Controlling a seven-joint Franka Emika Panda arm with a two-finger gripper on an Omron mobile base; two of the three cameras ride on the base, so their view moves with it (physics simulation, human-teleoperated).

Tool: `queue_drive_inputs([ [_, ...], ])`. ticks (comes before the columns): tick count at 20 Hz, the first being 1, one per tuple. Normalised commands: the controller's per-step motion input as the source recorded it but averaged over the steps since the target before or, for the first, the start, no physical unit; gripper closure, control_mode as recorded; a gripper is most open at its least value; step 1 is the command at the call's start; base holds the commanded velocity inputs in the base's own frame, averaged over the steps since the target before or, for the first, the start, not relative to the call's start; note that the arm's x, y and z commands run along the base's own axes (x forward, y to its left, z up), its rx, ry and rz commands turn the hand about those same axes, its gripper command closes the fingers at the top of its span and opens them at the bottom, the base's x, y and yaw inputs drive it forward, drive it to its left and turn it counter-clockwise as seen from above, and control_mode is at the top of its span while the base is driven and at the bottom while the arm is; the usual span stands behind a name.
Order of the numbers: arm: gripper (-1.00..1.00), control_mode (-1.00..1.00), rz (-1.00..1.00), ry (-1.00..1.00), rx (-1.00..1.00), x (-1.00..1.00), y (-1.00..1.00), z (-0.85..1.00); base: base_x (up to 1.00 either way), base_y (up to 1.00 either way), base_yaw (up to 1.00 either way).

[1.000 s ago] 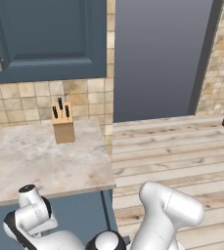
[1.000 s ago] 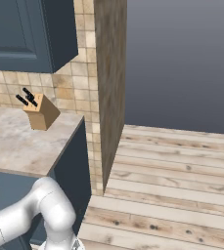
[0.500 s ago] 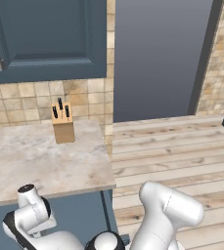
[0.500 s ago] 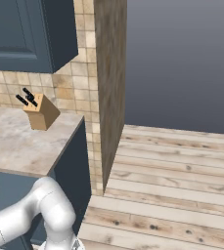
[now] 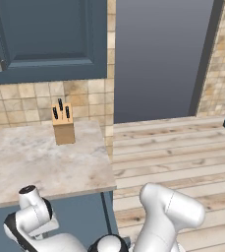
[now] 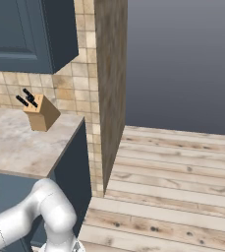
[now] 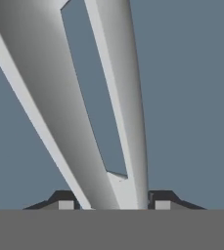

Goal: Take the tongs from the drawer on the left and place them on the dining counter next to the tray containing the hot dog.

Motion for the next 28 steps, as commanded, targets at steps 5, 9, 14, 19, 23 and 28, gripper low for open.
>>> queue_drive_inputs([
  [5, 1.0, -1.0, 0.04, 0.0, 0.0, -0.38, -0.25, 0.01, 0.0, 0.0, 0.0],
  [9, 1.0, -1.0, 0.01, 0.0, 0.0, -0.63, -0.25, 0.0, 0.0, 0.0, 0.0],
  [14, 1.0, -1.0, 0.0, 0.0, 0.0, -0.79, -0.24, 0.07, 0.0, 0.0, 0.0],
  [19, 1.0, -1.0, 0.0, 0.0, 0.0, -0.45, -0.28, 0.53, 0.0, 0.0, 0.0],
  [23, 1.0, -1.0, 0.0, 0.0, 0.0, -0.38, -0.37, 0.82, 0.0, 0.0, 0.0],
  [28, 1.0, -1.0, 0.0, 0.0, 0.0, -0.45, -0.37, 0.86, 0.0, 0.0, 0.0],
])
